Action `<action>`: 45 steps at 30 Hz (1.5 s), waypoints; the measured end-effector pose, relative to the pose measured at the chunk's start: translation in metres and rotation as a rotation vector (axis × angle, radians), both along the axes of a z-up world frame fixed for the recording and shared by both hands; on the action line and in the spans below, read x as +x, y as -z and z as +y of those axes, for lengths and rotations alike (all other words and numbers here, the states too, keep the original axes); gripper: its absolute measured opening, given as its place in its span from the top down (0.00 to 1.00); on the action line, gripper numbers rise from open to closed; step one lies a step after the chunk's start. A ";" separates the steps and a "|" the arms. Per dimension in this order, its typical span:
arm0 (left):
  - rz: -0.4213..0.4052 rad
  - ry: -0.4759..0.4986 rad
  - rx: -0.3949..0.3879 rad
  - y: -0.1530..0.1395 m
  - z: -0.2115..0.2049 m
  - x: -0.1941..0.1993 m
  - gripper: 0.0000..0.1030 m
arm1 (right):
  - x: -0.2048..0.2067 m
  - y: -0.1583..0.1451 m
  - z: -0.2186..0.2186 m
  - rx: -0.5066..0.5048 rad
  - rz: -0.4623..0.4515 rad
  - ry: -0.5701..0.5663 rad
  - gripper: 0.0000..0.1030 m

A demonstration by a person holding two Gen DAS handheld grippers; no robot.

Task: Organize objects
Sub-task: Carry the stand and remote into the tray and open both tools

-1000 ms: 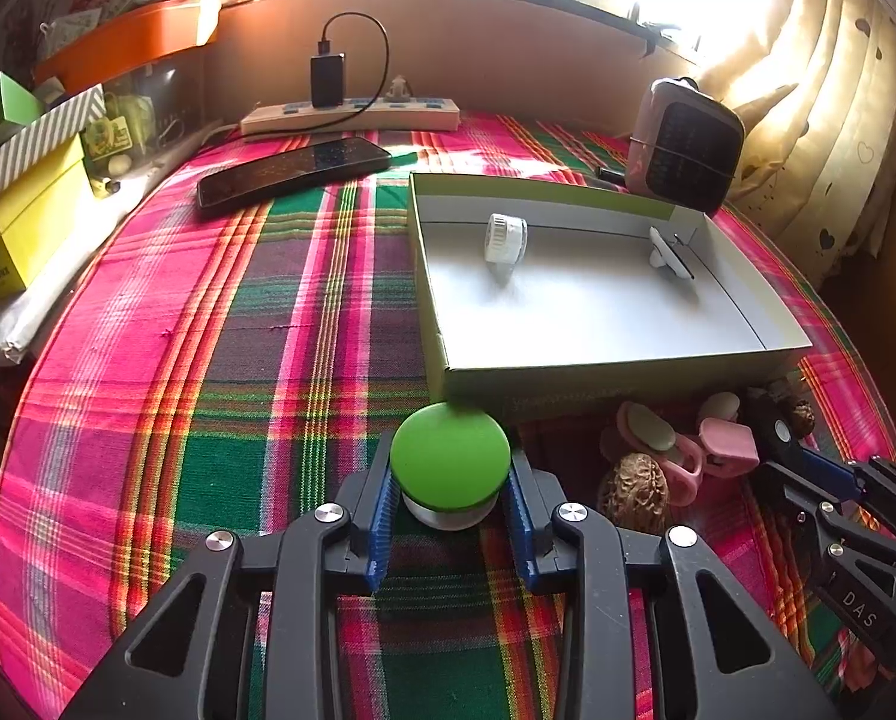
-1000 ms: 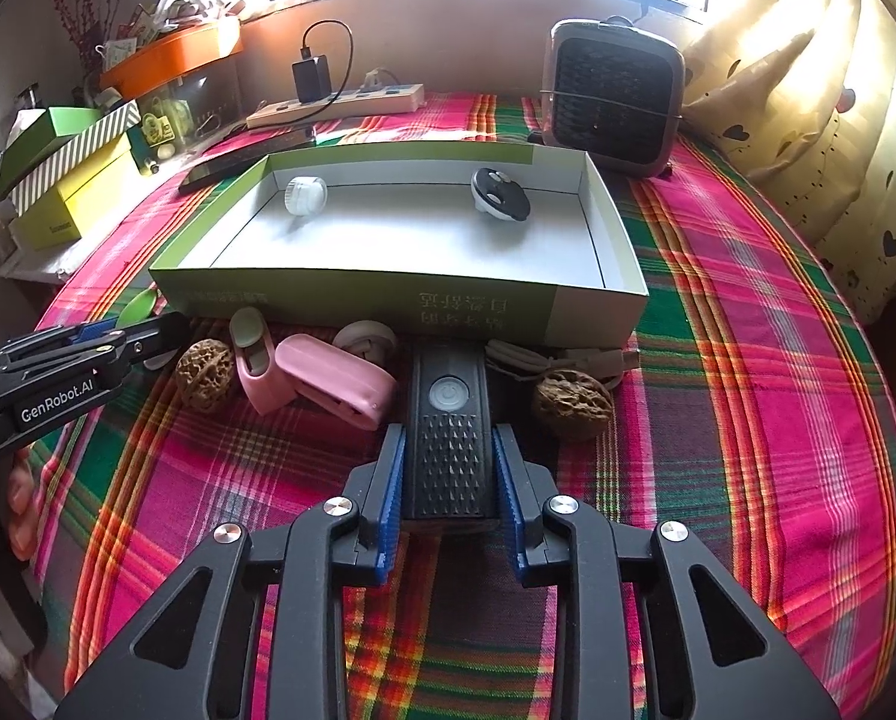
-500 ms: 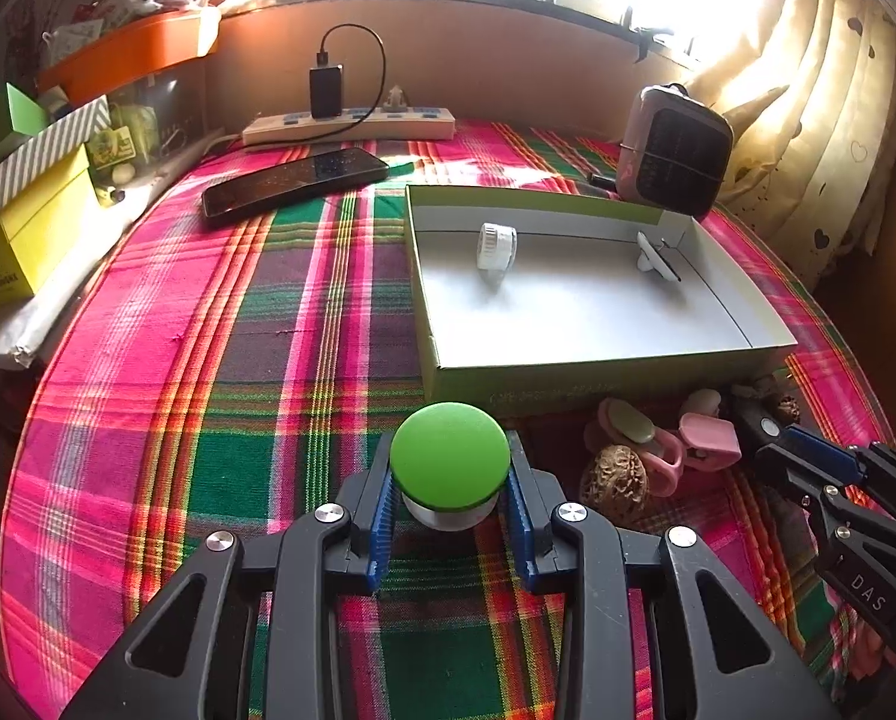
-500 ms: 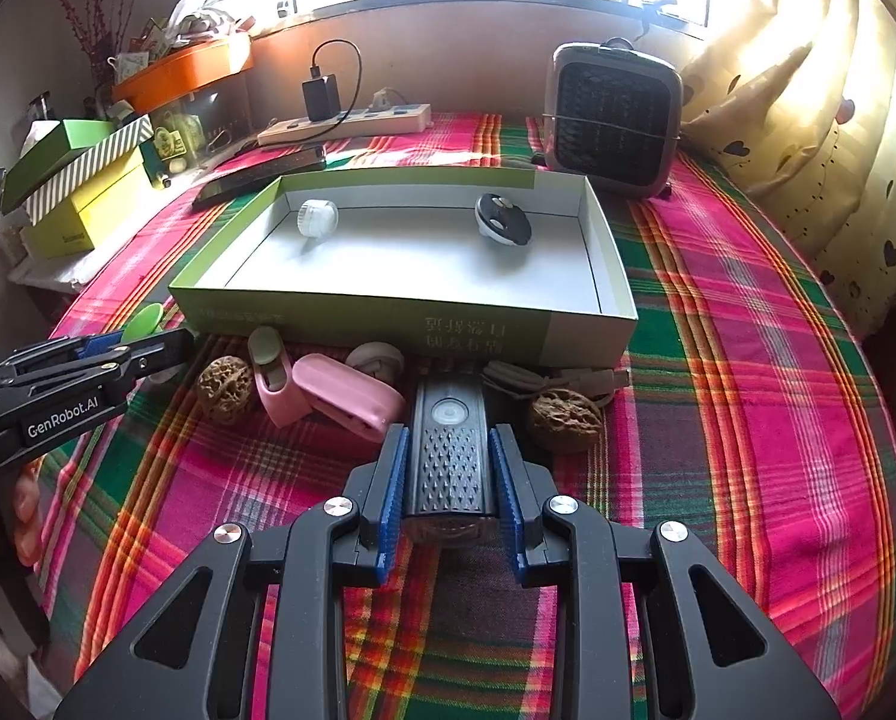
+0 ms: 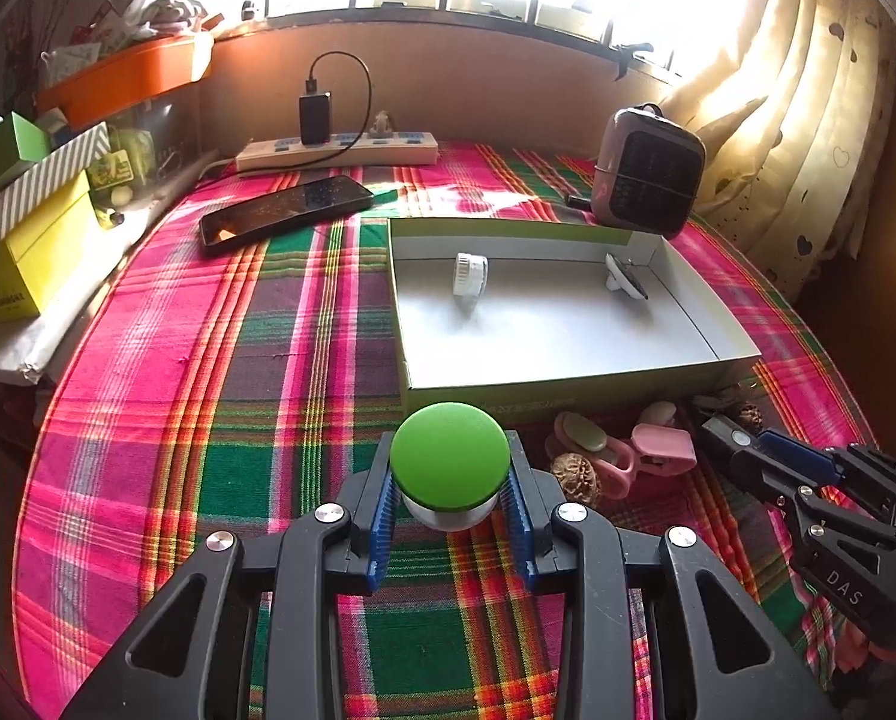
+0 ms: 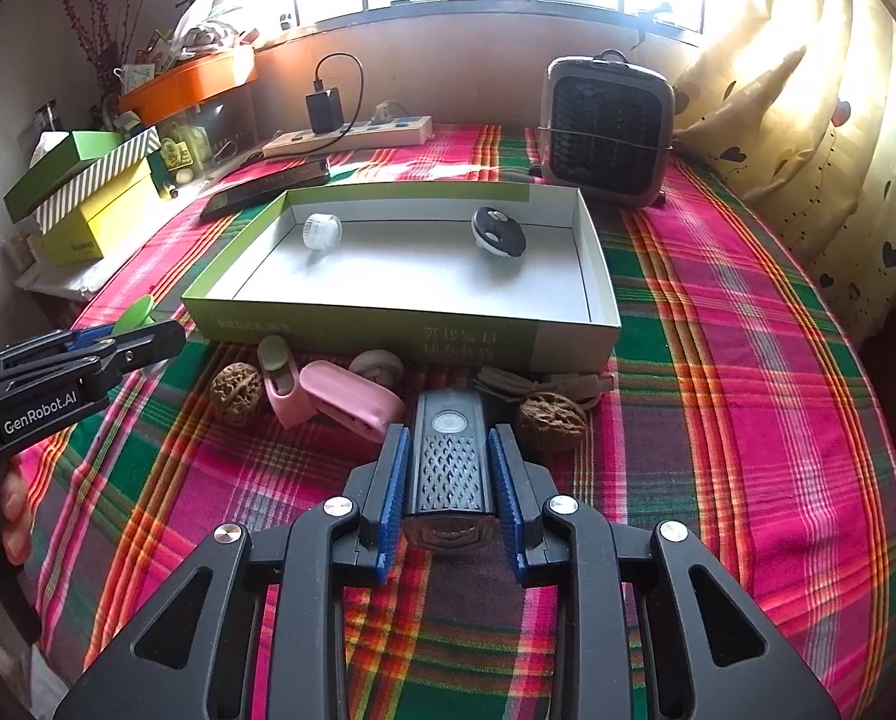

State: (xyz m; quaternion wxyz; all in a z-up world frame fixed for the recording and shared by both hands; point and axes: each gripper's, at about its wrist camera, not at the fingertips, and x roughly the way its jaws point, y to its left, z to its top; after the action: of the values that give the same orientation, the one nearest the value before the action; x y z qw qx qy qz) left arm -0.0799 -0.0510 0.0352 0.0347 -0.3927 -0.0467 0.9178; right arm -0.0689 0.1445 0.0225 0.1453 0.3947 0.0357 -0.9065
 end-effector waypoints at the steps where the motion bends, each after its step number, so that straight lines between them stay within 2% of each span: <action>1: 0.001 0.001 0.000 0.000 0.000 0.000 0.71 | 0.001 -0.001 0.000 -0.003 0.006 -0.002 0.72; 10: 0.016 0.012 0.006 -0.010 0.004 -0.003 0.71 | -0.003 -0.021 -0.002 -0.019 0.053 -0.022 0.72; 20: 0.022 0.033 0.010 -0.021 0.008 -0.021 0.71 | -0.029 -0.037 -0.010 -0.028 0.068 -0.062 0.72; 33: -0.001 0.045 0.010 -0.016 0.012 -0.060 0.71 | -0.085 -0.038 -0.032 -0.027 0.047 -0.126 0.72; 45: -0.029 0.053 -0.003 -0.001 0.017 -0.096 0.71 | -0.134 -0.017 -0.048 -0.024 -0.034 -0.168 0.72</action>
State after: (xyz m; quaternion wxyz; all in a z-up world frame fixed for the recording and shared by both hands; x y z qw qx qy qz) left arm -0.1757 -0.0341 0.0365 0.0579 -0.4069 -0.0354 0.9109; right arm -0.2031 0.0968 0.0400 0.2261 0.4040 0.0552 -0.8847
